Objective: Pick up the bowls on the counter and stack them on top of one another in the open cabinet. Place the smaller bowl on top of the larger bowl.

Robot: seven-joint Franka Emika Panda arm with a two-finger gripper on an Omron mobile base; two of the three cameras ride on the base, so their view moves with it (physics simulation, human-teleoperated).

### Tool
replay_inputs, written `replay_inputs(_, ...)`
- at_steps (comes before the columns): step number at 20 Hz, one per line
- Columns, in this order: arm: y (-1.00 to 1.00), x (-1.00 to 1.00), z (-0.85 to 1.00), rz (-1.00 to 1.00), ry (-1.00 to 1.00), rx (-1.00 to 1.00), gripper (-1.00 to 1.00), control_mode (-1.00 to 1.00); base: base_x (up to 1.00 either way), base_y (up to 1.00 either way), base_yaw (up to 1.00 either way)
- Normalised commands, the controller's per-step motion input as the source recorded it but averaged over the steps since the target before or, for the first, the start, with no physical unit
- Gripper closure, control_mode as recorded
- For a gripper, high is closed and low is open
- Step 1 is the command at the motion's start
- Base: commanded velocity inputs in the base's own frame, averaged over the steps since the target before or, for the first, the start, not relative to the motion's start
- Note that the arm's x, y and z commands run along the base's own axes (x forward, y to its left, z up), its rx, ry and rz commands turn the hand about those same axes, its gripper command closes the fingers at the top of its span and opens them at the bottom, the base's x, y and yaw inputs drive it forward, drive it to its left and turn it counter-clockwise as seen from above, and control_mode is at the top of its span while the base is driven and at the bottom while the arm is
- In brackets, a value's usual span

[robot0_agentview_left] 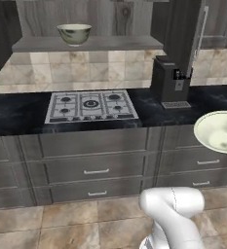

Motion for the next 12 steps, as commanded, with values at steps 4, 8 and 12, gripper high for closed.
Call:
replay_inputs(4,0.0,0.0,0.0,0.0,0.0,0.0,1.0,1.0,-0.14,0.56,0.0)
replay_inputs(8,0.0,0.0,0.0,0.0,0.0,0.0,1.0,1.0,-0.11,0.58,-0.01)
replay_inputs(12,0.0,0.0,0.0,0.0,0.0,0.0,1.0,1.0,0.01,0.35,-0.12)
